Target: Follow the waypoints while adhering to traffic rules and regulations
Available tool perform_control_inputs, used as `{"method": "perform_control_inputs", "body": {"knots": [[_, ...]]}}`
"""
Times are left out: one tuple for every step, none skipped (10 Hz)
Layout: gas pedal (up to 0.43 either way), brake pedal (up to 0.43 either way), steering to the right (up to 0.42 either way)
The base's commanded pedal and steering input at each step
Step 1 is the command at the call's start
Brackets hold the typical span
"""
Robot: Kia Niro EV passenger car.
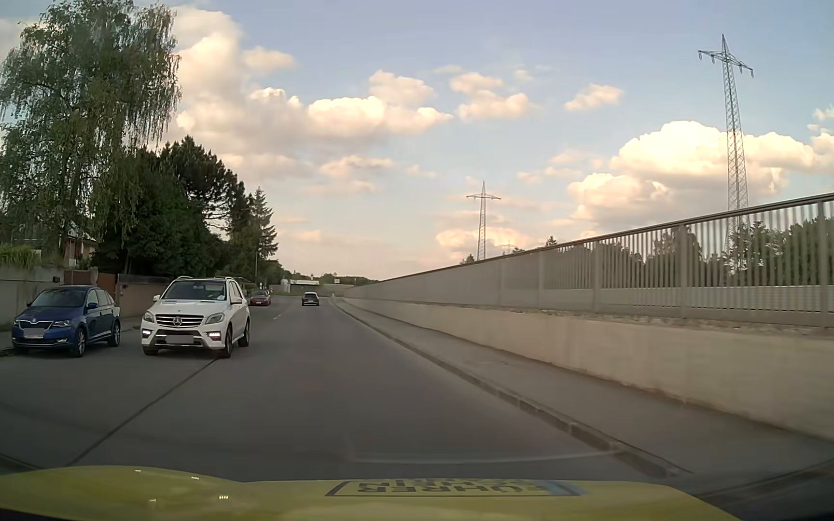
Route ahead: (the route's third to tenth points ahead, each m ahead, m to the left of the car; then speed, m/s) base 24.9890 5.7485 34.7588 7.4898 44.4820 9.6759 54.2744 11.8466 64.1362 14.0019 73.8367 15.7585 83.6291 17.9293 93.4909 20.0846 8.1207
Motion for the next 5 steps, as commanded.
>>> {"method": "perform_control_inputs", "body": {"knots": [[0.059, 0.0, -0.104], [0.059, 0.0, -0.104], [0.059, 0.0, -0.104], [0.047, 0.0, -0.104], [0.039, 0.0, -0.1]]}}
